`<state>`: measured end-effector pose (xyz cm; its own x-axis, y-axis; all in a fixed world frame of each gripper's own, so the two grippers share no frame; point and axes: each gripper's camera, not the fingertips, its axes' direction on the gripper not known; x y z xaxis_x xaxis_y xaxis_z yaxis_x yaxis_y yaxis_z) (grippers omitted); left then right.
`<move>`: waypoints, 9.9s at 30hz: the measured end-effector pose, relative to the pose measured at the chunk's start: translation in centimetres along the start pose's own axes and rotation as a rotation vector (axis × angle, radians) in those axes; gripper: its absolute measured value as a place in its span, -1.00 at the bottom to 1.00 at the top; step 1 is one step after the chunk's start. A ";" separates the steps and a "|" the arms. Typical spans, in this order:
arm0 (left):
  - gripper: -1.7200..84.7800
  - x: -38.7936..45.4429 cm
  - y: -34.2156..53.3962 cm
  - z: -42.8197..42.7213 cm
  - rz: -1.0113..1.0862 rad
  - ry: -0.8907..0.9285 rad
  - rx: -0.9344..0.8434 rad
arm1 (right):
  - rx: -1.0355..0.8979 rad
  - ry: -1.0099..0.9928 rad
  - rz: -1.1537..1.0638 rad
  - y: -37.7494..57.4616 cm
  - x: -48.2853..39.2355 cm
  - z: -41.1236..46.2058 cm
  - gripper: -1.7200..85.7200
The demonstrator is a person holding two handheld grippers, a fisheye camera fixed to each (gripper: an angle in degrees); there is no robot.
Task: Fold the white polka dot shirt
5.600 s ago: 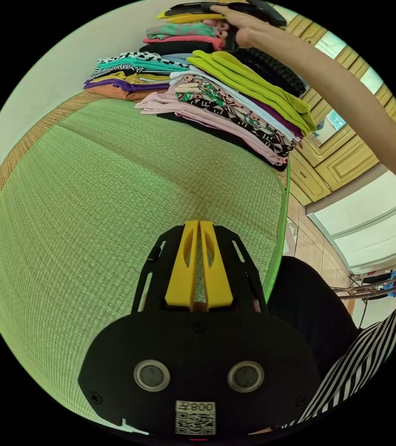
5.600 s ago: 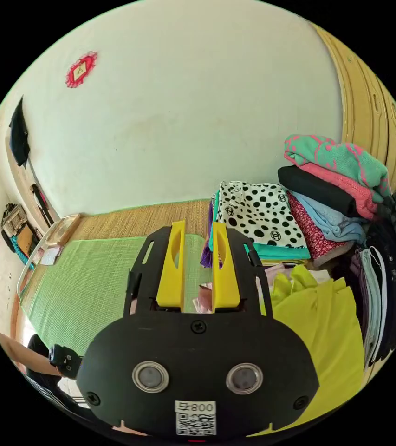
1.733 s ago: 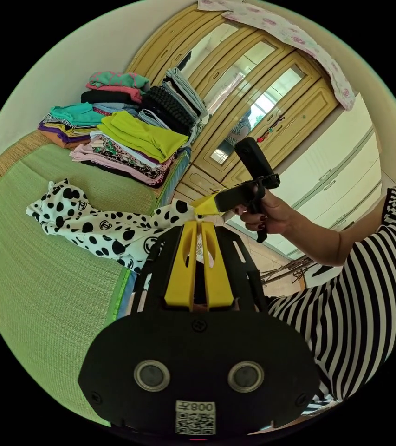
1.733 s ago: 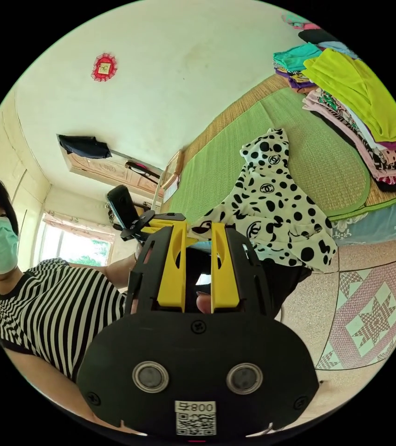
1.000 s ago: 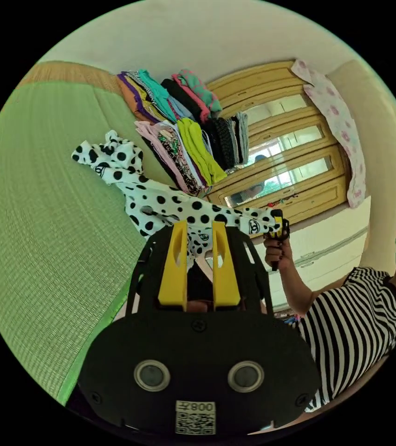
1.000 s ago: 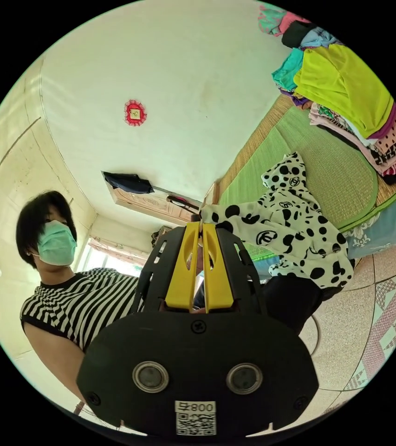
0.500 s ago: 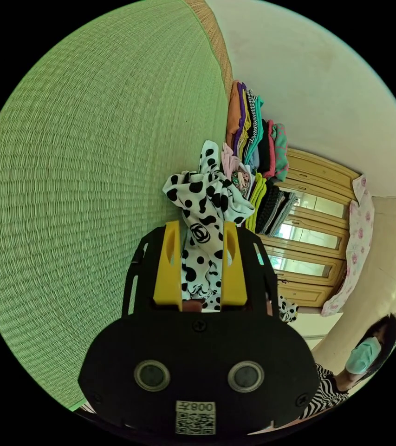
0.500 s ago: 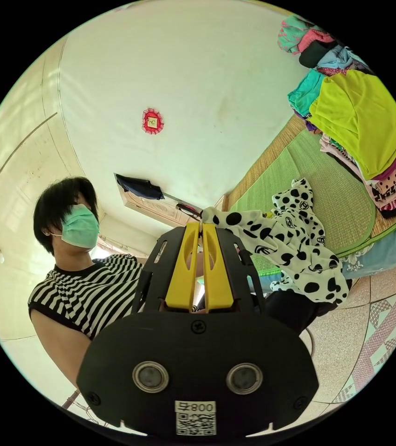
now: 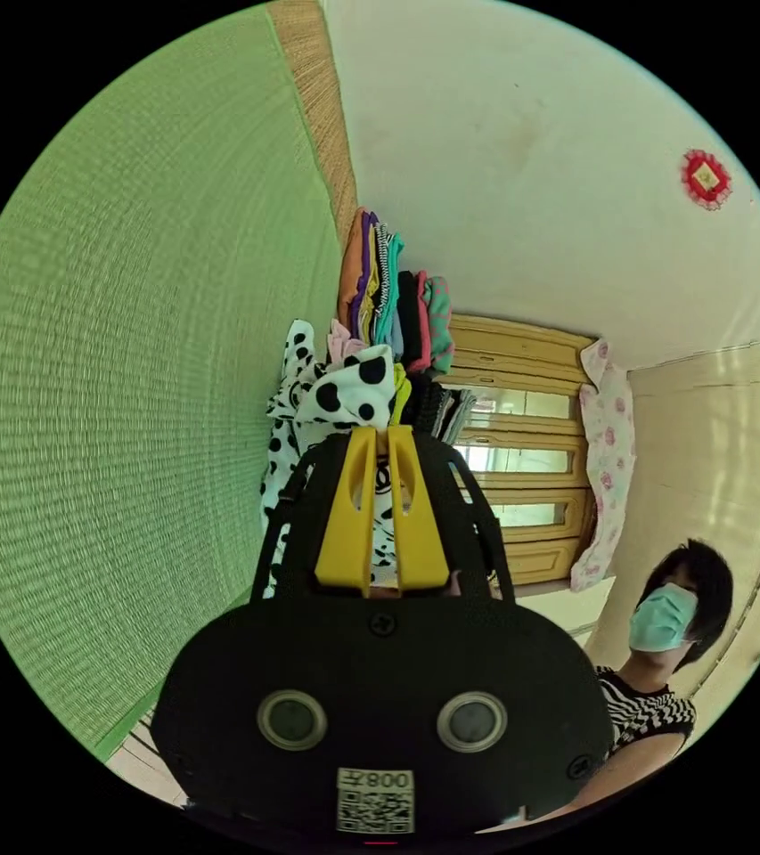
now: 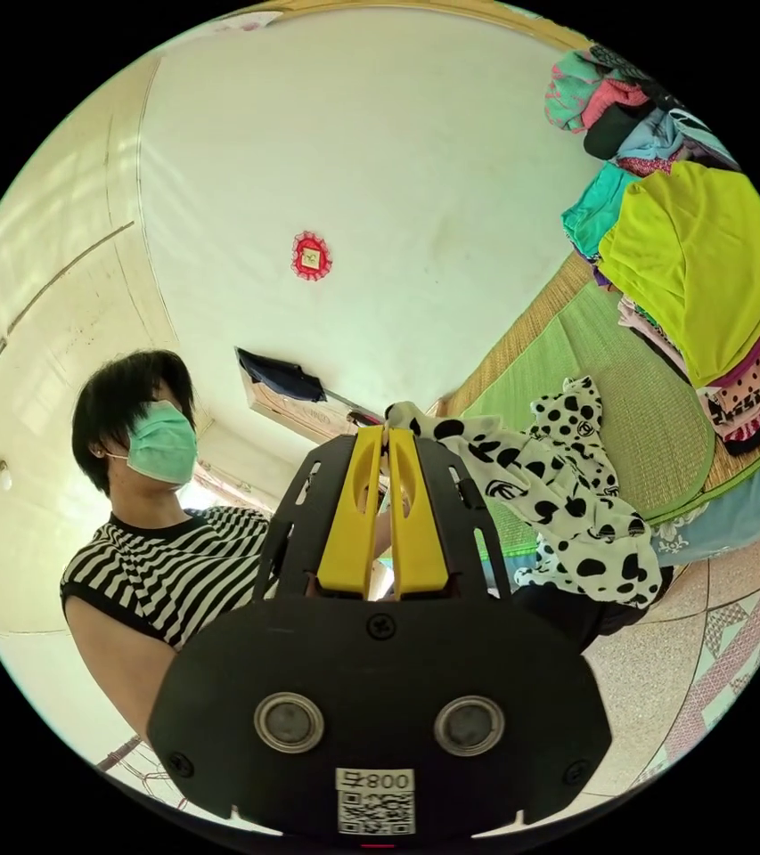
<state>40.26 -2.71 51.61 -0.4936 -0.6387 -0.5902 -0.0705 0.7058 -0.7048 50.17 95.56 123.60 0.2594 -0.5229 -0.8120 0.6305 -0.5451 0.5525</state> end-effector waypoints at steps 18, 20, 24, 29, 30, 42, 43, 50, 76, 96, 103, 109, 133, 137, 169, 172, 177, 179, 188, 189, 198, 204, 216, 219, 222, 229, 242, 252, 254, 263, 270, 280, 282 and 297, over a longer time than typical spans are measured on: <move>-0.90 40.6 24.8 -19.5 0.695 0.207 0.318 | 0.021 -0.176 -0.472 -1.9 -20.6 3.9 -0.95; -0.90 45.2 28.7 -20.7 0.787 0.194 0.351 | 0.031 -0.186 -0.522 -1.2 -23.6 4.1 -0.95; -0.90 51.4 34.5 -22.1 0.915 0.168 0.390 | 0.050 -0.187 -0.588 -0.1 -27.5 4.4 -0.95; -0.90 57.7 42.2 -23.8 1.042 0.086 0.457 | 0.061 -0.214 -0.662 2.2 -31.4 5.1 -0.95; -0.90 58.3 42.9 -24.0 1.054 0.067 0.464 | 0.059 -0.211 -0.669 2.4 -31.7 5.3 -0.95; -0.90 66.1 54.8 -25.3 1.178 -0.064 0.512 | 0.040 -0.269 -0.787 7.8 -35.4 6.1 -0.95; -0.90 66.9 55.6 -25.3 1.198 -0.072 0.517 | 0.044 -0.263 -0.807 8.3 -35.8 6.1 -0.95; -0.90 71.3 57.9 -25.0 1.302 -0.126 0.555 | 0.078 -0.208 -0.897 10.8 -36.4 6.1 -0.95; -0.86 59.5 8.5 -23.8 0.612 -0.528 0.471 | -0.192 0.397 -0.474 -16.4 3.1 42.7 -0.90; -0.70 30.6 9.6 -29.8 0.010 -0.779 0.087 | -0.757 0.697 0.065 9.9 43.8 40.3 -0.77; -0.71 29.1 7.6 -28.3 0.029 -0.961 0.004 | -0.817 0.804 0.050 16.7 43.9 39.8 -0.75; -0.84 28.4 7.0 -27.8 0.030 -0.980 -0.088 | -0.788 0.879 0.036 20.2 44.4 39.4 -0.81; -0.95 30.9 8.8 -38.8 -0.019 -0.546 0.230 | -0.753 0.739 0.080 18.2 42.7 33.5 -0.96; -0.95 39.0 1.2 -40.3 0.137 -0.497 0.314 | -0.537 0.594 -0.046 4.2 36.1 32.5 -0.96; -0.94 29.9 18.8 -39.7 -0.004 -0.494 0.036 | -0.583 0.500 0.326 25.5 39.8 4.6 -0.96; -0.92 29.0 17.9 -39.6 -0.014 -0.573 -0.006 | -0.635 0.538 0.328 26.4 40.8 4.9 -0.96; -0.86 28.2 16.2 -40.2 -0.013 -0.612 -0.017 | -0.626 0.564 0.345 26.7 41.8 4.1 -0.96; -0.82 27.9 15.3 -41.2 -0.021 -0.632 -0.001 | -0.588 0.625 0.358 26.5 42.1 2.8 -0.95; -0.79 28.6 3.3 -41.9 0.101 -0.601 0.049 | -0.509 0.643 0.267 21.2 42.4 5.0 -0.92; -0.79 28.7 1.9 -41.6 0.116 -0.596 0.049 | -0.513 0.639 0.257 20.7 42.5 5.8 -0.92; -0.73 27.2 -18.6 -39.2 0.182 -0.581 0.138 | -0.527 0.563 0.106 11.5 47.4 19.1 -0.84; -0.71 23.6 -27.2 -38.8 0.141 -0.614 0.153 | -0.573 0.634 -0.059 2.9 51.0 29.8 -0.78; -0.90 20.1 -33.2 -38.2 0.159 -0.588 0.060 | -0.736 0.825 -0.139 -0.8 58.5 44.0 -0.83; -0.91 20.0 -33.7 -38.8 0.167 -0.543 0.085 | -0.743 0.761 -0.119 -0.6 58.8 43.4 -0.91; -0.92 20.9 -33.2 -39.7 0.211 -0.487 0.114 | -0.753 0.768 -0.171 0.0 57.3 42.3 -0.94; -0.93 23.7 -26.6 -42.0 0.353 -0.552 0.165 | -0.537 0.664 -0.292 4.3 49.4 30.6 -0.95; -0.93 22.2 -27.5 -42.8 0.369 -0.559 0.197 | -0.395 0.490 -0.145 5.5 50.5 25.3 -0.95; -0.93 24.3 -30.6 -43.6 0.538 -0.497 0.294 | -0.326 0.475 -0.286 2.9 45.3 23.5 -0.95; -0.92 23.4 -33.4 -42.7 0.534 -0.536 0.262 | -0.340 0.516 -0.273 1.4 46.8 25.0 -0.94; -0.86 11.3 -43.0 -38.6 0.261 -0.645 0.154 | -0.631 0.643 0.001 -2.0 62.1 34.1 -0.90; -0.81 8.0 -39.1 -38.9 0.315 -0.578 0.162 | -0.748 0.679 -0.178 5.8 60.7 32.0 -0.88; -0.80 3.9 -39.5 -32.4 0.380 -0.540 0.046 | -0.801 0.671 -0.334 9.9 59.7 38.9 -0.85; -0.80 3.8 -41.0 -28.8 0.446 -0.560 -0.035 | -0.824 0.656 -0.351 10.3 59.9 41.2 -0.84; -0.78 -4.2 -46.8 -8.5 0.725 -1.017 -0.470 | -0.888 0.803 -0.370 12.8 63.5 46.1 -0.93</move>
<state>38.27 -30.48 90.40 0.3010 0.1261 -0.9453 -0.4605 0.8872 -0.0283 41.04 25.17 87.76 0.1373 0.2834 -0.9491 0.9544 0.2186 0.2034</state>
